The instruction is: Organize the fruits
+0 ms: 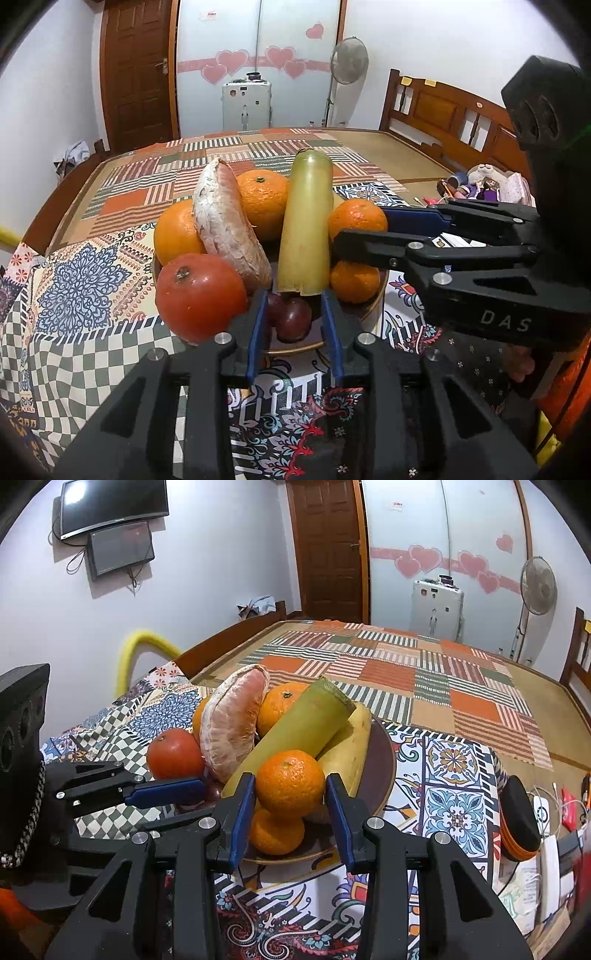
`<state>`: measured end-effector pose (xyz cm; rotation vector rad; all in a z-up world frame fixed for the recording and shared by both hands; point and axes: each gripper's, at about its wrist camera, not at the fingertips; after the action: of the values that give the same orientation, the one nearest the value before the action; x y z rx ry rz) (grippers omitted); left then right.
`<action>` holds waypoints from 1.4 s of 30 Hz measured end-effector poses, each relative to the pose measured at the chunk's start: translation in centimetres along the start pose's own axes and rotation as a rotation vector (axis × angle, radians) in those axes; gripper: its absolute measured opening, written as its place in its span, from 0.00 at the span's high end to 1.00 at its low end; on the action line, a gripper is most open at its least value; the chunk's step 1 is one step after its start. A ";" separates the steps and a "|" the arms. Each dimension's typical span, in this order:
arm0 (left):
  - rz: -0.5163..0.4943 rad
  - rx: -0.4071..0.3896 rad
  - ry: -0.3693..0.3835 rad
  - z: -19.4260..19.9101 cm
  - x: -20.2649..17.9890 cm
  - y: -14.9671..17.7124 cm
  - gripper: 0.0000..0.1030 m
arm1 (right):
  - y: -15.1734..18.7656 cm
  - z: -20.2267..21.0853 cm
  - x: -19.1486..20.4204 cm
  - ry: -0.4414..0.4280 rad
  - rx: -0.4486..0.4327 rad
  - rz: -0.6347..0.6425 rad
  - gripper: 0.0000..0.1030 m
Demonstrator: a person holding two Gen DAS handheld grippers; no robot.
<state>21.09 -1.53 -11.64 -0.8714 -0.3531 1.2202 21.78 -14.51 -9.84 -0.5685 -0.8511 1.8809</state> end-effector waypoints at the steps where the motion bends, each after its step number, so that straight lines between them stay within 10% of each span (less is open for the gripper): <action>1: -0.003 0.000 -0.004 0.0 0.0 0.0 0.70 | 0.0 0.1 0.0 0.000 -0.001 -0.001 0.65; 14: 0.029 -0.093 -0.034 4.9 -0.4 -0.4 0.70 | -0.2 5.3 -0.9 0.026 -0.092 -0.061 0.60; 29: -0.043 -0.438 -0.126 21.9 -7.8 0.2 0.70 | 0.6 22.4 3.3 0.107 -0.446 -0.107 0.59; 42: -0.092 -0.577 -0.200 28.6 -11.8 4.1 0.37 | 2.9 26.8 6.4 0.190 -0.587 -0.099 0.31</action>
<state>-4.69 -0.87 6.01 -1.2091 -0.9277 1.1366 -1.24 -17.99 5.16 -1.0224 -1.2823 1.4470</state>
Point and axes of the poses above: each gripper's, at about its wrist camera, not at the fingertips, and z roughly against the way its jaws point, x to its left, y to its underside, and after that the axes turned 11 degrees about y, right-handed
